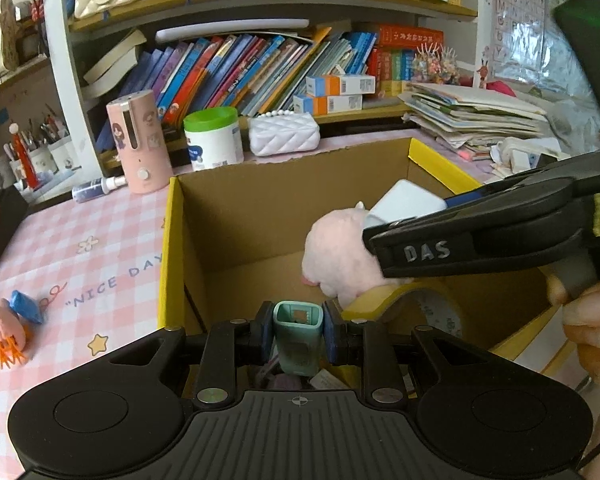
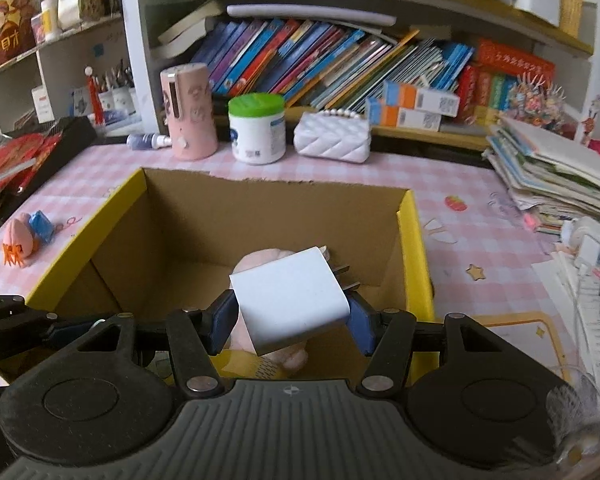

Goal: Organize objects
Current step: 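Open the right tool to drop the charger while the left tool releases the stapler into the box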

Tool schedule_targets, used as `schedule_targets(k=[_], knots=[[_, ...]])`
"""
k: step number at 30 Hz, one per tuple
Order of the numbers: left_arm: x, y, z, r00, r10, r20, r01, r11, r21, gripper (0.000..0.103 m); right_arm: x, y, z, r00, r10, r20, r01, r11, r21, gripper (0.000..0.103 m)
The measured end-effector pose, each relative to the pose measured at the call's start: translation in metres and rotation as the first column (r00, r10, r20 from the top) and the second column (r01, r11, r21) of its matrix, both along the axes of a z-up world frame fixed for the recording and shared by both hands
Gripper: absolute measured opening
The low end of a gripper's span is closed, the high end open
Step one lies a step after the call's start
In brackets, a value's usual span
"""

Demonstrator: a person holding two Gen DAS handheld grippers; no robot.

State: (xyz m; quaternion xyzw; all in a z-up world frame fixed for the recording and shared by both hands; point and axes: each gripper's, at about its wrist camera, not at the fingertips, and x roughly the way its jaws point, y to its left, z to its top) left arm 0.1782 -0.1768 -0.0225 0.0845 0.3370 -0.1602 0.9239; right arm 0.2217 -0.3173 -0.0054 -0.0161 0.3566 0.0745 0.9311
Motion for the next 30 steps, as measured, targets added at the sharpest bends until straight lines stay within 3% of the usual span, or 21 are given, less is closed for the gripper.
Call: schedule_targets(k=[11,15,23,30], knots=[[-0.001,-0.001,0.002,1.000,-0.002,0.001,0.002,1.000,-0.008,0.032,0.010,0.015,-0.011,0.995,0.067,-0.071,-0.072,0.994,-0.076,0.055],[-0.006,0.002,0.004,1.000,0.011,0.016,-0.011,1.000,-0.005,0.047,0.006,0.013,-0.009,0.998,0.042,-0.044,-0.045,0.996,-0.071,0.061],[-0.022,0.008,0.015,0.998,0.022,0.062,-0.020,0.999,-0.025,0.088,-0.017,0.003,0.007,0.998,-0.038,0.040,0.039,0.999,-0.006,0.066],[-0.043,0.022,0.027,0.993,0.051,0.111,-0.044,0.997,-0.071,0.096,-0.050,0.001,0.025,0.980,-0.134,0.145,0.134,0.991,0.013,0.075]])
